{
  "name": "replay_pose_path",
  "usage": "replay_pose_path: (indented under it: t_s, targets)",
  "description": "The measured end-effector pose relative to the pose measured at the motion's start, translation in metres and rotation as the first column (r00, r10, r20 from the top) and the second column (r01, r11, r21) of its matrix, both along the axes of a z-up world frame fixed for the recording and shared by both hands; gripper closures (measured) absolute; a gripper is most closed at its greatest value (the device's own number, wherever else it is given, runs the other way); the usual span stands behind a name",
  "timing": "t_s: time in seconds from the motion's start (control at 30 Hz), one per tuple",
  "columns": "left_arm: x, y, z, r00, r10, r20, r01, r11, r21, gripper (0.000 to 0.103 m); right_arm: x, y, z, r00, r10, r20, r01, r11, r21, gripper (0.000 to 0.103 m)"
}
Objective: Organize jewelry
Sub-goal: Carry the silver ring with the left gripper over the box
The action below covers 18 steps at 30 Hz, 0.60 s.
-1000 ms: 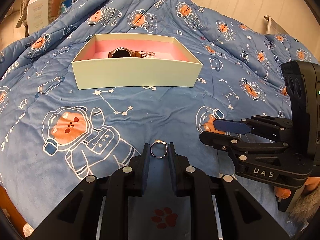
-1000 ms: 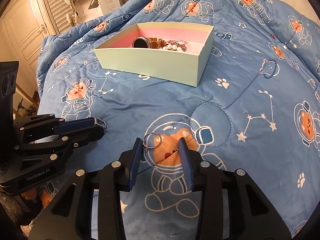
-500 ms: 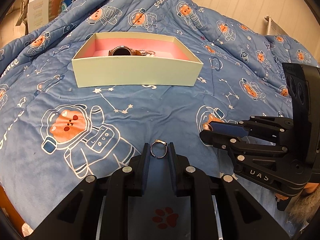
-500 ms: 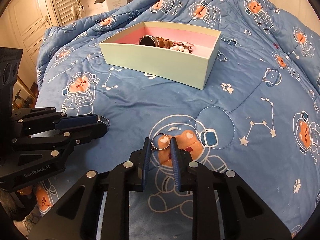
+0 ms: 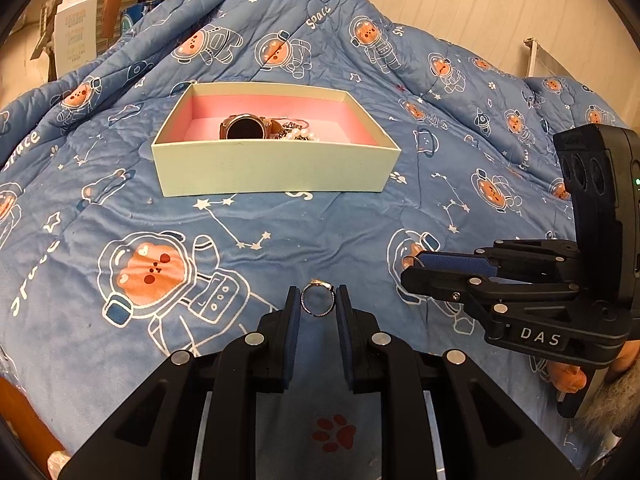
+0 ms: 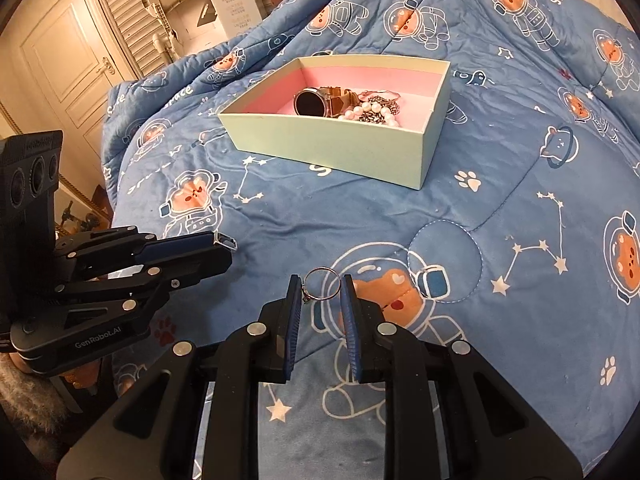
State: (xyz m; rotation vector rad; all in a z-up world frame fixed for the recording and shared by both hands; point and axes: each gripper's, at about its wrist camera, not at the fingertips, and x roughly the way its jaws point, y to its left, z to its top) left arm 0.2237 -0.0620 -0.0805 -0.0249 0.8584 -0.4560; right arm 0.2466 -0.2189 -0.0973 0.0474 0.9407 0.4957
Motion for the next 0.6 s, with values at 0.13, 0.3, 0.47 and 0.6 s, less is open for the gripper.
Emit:
replay_pose_path:
  t_s: [0.13, 0.3, 0.47, 0.6]
  targets:
    - [0.005, 0.002, 0.011, 1.000, -0.014, 0.014, 0.014, 1.000, 0.000, 0.085, 0.005, 0.005, 0.012, 0.999, 0.035, 0.010, -0.035, 0.999, 0.015, 0.082]
    - [0.013, 0.003, 0.026, 0.999, -0.035, 0.038, 0.035, 0.999, 0.008, 0.085, 0.013, 0.009, 0.032, 0.997, 0.071, 0.037, -0.072, 0.997, 0.028, 0.082]
    - [0.025, 0.005, 0.041, 0.997, -0.042, 0.061, 0.041, 0.999, 0.009, 0.085, 0.025, 0.011, 0.048, 0.993, 0.091, 0.068, -0.093, 0.995, 0.020, 0.082]
    - [0.035, 0.008, 0.051, 0.996, -0.044, 0.079, 0.044, 0.999, 0.009, 0.085, 0.033, 0.015, 0.059, 0.989, 0.116, 0.097, -0.117, 0.993, 0.000, 0.082]
